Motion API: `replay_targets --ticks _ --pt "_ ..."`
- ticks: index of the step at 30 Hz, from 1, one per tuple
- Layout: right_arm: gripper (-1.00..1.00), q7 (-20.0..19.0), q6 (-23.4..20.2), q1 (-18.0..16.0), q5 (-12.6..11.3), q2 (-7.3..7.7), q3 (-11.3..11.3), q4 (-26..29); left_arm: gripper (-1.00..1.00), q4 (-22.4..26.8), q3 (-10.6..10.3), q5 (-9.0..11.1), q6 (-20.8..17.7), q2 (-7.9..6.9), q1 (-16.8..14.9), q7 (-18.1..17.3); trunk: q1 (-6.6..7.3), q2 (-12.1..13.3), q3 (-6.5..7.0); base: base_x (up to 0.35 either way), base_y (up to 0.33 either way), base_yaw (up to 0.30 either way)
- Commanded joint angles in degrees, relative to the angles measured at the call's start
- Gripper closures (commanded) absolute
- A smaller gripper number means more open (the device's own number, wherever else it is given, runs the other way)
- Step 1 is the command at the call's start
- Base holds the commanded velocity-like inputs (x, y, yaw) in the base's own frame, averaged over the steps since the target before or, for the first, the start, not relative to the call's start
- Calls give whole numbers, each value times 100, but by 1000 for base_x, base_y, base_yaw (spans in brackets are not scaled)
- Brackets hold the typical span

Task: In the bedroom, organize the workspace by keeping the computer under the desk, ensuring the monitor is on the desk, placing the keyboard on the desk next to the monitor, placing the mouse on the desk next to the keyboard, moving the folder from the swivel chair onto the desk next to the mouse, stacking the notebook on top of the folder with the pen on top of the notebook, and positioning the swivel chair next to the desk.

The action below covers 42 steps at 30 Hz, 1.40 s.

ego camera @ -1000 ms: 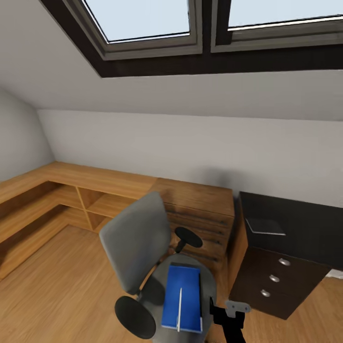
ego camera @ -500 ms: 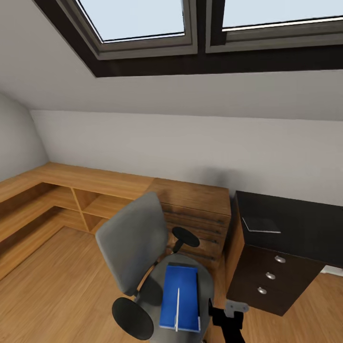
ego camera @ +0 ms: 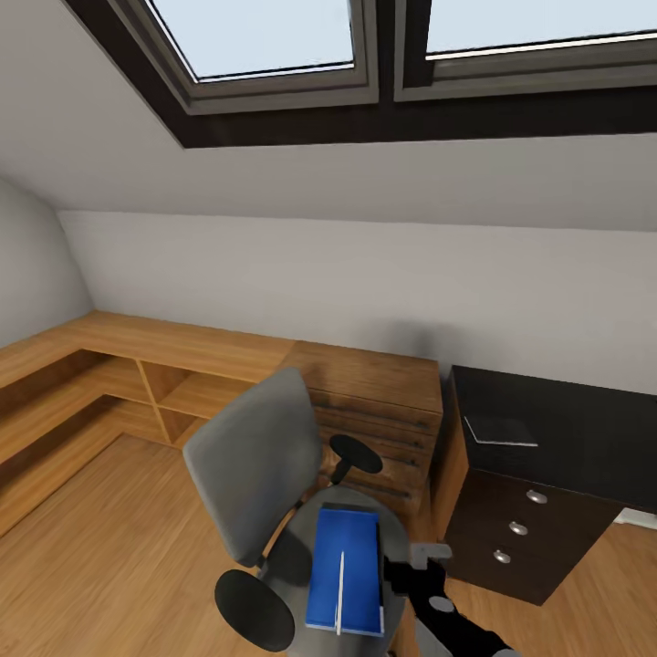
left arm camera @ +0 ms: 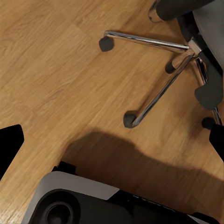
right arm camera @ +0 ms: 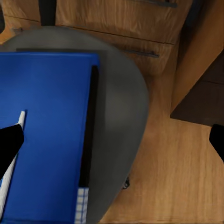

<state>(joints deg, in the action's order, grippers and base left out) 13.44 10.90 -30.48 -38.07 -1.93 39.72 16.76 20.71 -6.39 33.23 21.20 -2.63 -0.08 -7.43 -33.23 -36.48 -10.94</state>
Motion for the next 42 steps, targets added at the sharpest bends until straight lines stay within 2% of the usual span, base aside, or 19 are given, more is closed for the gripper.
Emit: replay_targets --ticks 1,6,7,12,18,27,42 --pt "-100 34 -199 -59 -57 1 47 59 -100 3 -38 61 17 -6 -1 -13 -2 -7 -8 0 0 0" --pt "-100 62 -1516 -393 -68 0 27 286 -100 2 -38 61 16 -9 -1 -13 -2 -7 -8 0 0 0" --pt "-100 67 -1907 -533 -79 -2 -15 341 -100 2 -38 61 17 -9 -1 -13 -2 -7 -8 0 0 0" --pt "-100 60 -2400 -742 -105 -29 -197 441 -100 3 -38 61 16 -10 -1 -13 -2 -7 -8 0 0 0" --pt "-100 38 -2588 -819 -124 -73 -301 633 -100 3 -38 61 16 -10 -1 -13 -2 -7 -8 0 0 0" --pt "-100 26 -2627 -843 -141 -195 -374 693 -100 3 -38 60 21 -7 -1 -13 -2 -7 -8 20 106 0" --pt "-100 25 -2603 -846 -140 -219 -394 689 -100 3 -38 58 22 -10 -1 -13 -2 -7 -8 14 81 0"
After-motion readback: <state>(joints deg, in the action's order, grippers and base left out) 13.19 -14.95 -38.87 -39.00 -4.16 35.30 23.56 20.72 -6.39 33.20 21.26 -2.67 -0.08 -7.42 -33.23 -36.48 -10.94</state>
